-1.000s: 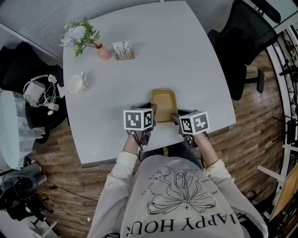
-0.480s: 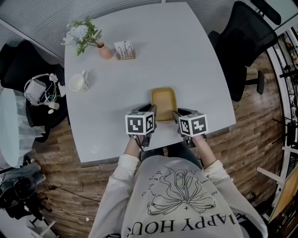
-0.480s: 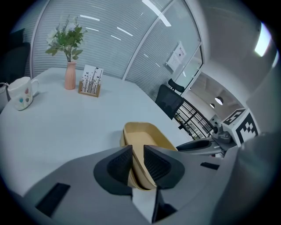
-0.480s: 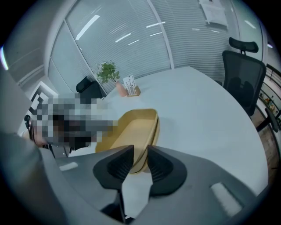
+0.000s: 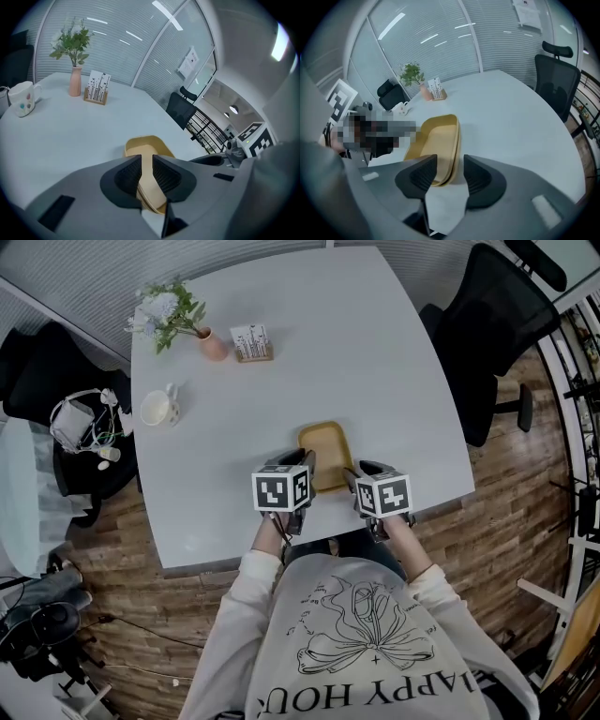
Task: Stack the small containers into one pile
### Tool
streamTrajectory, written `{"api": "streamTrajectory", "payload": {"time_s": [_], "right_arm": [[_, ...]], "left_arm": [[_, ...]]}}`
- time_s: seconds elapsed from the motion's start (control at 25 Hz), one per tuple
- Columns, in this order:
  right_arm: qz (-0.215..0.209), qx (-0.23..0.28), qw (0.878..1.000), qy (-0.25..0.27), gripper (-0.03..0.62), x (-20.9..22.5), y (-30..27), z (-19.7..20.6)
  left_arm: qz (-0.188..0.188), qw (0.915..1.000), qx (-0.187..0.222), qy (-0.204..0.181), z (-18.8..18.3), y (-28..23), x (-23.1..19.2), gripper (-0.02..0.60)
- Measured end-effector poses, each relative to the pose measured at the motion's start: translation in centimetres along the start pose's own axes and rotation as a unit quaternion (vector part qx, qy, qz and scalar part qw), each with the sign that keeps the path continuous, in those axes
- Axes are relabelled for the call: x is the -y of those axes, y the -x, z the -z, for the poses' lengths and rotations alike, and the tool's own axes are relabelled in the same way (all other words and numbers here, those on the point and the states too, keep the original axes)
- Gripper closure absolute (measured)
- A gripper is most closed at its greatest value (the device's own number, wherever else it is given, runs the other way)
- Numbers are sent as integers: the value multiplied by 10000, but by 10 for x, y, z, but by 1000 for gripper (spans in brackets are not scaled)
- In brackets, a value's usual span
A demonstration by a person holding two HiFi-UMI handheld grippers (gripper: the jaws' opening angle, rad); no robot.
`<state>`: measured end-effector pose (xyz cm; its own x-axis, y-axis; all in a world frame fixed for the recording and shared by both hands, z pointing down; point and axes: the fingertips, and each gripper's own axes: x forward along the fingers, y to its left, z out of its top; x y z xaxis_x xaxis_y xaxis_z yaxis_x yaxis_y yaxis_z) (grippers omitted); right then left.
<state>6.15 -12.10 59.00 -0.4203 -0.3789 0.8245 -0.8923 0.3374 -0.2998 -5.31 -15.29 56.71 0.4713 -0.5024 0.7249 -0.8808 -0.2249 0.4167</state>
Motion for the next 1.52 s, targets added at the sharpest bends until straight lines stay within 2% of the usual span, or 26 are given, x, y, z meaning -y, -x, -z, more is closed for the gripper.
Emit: {"api": "streamTrajectory", "payload": {"time_s": [0.08,0.16,0.24,0.32,0.4,0.52,0.64,0.8,1.04,1.28,1.52], "right_arm": [[29,361,9993,32,407,4,10,-15],[105,984,9948,241,407,6,28,-44],[235,1787,9822,529,408,5,55,-82],[411,2589,9613,849,443,0,87,-121],[617,3223,9371,1187,504,-8,117,-154],[908,3820,9051,1632,562,-19,152,-187],[931,4229,8858,1669,583,-27,176,-207],[691,4564,8750,1461,583,-35,193,-222],[436,4807,8669,1243,583,-42,206,-234],[261,4860,8651,1212,583,-46,211,-237],[170,4847,8647,1311,583,-51,210,-242]], "left_arm": [[-6,9997,234,78,-10,9,-1,509],[-58,9981,600,155,-27,23,-1,509],[-214,9938,1084,130,-53,43,-1,511],[-498,9852,1642,-40,-83,70,1,517],[-804,9706,2246,-303,-113,99,5,543],[-1033,9410,3161,-626,-152,145,20,551],[-1224,9143,3755,-900,-175,180,34,560],[-1516,8942,4051,-1152,-185,205,43,571],[-1977,8759,4210,-1280,-186,224,45,572],[-2184,8675,4296,-1232,-184,236,45,572],[-2280,8676,4268,-1145,-181,236,42,572]]}}
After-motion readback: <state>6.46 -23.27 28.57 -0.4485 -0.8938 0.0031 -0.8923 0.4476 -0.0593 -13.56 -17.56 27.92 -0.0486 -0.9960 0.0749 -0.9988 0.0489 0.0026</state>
